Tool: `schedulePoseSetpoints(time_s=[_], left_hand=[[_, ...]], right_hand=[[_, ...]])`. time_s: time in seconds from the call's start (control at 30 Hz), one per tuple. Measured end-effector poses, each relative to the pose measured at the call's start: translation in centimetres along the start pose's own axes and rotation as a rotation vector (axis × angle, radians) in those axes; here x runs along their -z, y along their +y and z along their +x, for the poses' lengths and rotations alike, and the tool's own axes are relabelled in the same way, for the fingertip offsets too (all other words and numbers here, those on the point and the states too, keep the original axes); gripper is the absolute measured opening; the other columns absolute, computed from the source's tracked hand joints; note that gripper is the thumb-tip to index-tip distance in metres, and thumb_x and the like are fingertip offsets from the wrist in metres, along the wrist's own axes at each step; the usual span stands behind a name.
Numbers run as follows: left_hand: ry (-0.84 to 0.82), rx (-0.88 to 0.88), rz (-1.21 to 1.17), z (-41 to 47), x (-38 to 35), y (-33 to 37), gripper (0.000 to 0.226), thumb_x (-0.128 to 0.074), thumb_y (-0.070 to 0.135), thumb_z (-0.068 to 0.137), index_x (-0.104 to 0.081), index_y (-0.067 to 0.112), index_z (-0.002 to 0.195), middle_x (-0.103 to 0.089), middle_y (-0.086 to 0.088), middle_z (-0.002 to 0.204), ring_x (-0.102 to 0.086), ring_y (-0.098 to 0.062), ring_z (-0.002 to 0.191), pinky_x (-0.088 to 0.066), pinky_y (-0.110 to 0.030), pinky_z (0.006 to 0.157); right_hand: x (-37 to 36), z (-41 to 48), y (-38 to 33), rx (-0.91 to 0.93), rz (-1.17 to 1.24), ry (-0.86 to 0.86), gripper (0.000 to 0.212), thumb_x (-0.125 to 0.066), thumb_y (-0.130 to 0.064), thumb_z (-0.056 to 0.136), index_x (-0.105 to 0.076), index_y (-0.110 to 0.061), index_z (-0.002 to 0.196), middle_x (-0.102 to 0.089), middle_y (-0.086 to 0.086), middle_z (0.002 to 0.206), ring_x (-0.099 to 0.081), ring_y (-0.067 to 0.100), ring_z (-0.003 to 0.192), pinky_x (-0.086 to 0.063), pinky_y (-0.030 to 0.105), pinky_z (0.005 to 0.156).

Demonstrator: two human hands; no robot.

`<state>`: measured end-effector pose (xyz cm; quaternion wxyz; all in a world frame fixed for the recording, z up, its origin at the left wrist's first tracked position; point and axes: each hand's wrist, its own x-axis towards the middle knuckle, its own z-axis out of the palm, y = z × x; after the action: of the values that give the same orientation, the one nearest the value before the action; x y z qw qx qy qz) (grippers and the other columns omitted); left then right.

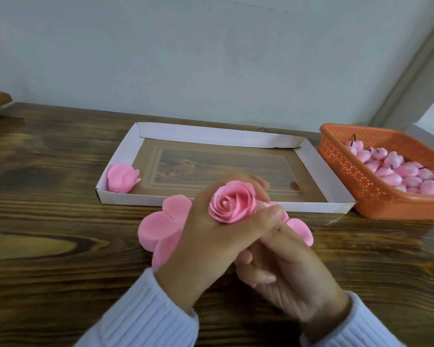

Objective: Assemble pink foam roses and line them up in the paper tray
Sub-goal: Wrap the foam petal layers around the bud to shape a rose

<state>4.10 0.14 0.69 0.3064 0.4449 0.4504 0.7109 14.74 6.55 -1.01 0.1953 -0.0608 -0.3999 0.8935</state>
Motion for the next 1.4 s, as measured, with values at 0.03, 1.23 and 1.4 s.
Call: schedulePoseSetpoints(time_s=[0.03, 1.23, 1.4], left_hand=[[-0.016, 0.026, 0.034, -0.1, 0.0, 0.1, 0.019, -0.075, 0.037, 0.065, -0.071, 0.029, 0.082, -0.070, 0.016, 0.107, -0.066, -0.016, 0.060, -0.053, -0.027, 0.048], [-0.179, 0.192, 0.066, 0.1, 0.4, 1.3, 0.018, -0.080, 0.037, 0.067, -0.065, 0.027, 0.066, -0.068, 0.022, 0.108, -0.051, -0.002, 0.037, -0.041, -0.017, 0.036], [-0.245, 0.219, 0.059, 0.4, 0.8, 1.4, 0.030, -0.071, 0.045, 0.069, -0.073, 0.020, 0.085, -0.069, 0.023, 0.080, -0.045, -0.005, 0.031, -0.042, -0.022, 0.037]], right_hand=[[0.0, 0.0, 0.1, 0.011, 0.002, 0.007, 0.041, -0.076, -0.021, 0.080, -0.054, 0.000, 0.107, -0.055, 0.010, 0.069, -0.061, 0.012, 0.058, -0.029, 0.012, 0.040], [0.3, 0.1, 0.7, 0.097, -0.146, 0.008, 0.045, -0.054, -0.017, 0.089, -0.041, 0.007, 0.125, -0.040, 0.020, 0.091, -0.051, 0.012, 0.067, -0.037, 0.027, 0.063], [0.1, 0.3, 0.9, 0.075, -0.193, -0.038, 0.026, -0.048, -0.029, 0.097, -0.063, -0.009, 0.105, -0.060, 0.001, 0.074, -0.054, 0.010, 0.066, -0.040, 0.020, 0.060]])
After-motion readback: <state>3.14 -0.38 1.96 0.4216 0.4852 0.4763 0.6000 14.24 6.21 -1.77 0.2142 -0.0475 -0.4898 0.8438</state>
